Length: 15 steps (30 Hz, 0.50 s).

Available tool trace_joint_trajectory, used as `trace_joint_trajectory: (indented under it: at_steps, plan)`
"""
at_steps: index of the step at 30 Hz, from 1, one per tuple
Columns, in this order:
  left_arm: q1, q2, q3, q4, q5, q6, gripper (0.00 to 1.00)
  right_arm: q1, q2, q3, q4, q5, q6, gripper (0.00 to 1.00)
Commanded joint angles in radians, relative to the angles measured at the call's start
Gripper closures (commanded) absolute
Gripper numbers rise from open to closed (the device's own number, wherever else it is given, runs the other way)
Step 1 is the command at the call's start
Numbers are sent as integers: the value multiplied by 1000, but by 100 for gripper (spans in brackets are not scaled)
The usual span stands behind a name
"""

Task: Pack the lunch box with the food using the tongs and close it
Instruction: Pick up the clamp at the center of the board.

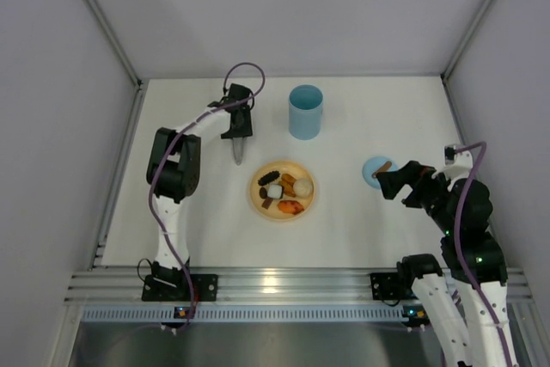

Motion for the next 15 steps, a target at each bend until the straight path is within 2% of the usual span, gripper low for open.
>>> trace_joint_trajectory:
  at_steps: [1,10,15]
  plan:
    - [-33,-48,8,-115,-44,-17,43,-14,-4,28,-1,-12,4,0]
    - [-70,-258,17,-238,-109,-32,46,-13,4,32,9,-15,7,1]
    - [-84,-361,-35,-285,-113,-41,46,-14,6,26,25,-23,13,1]
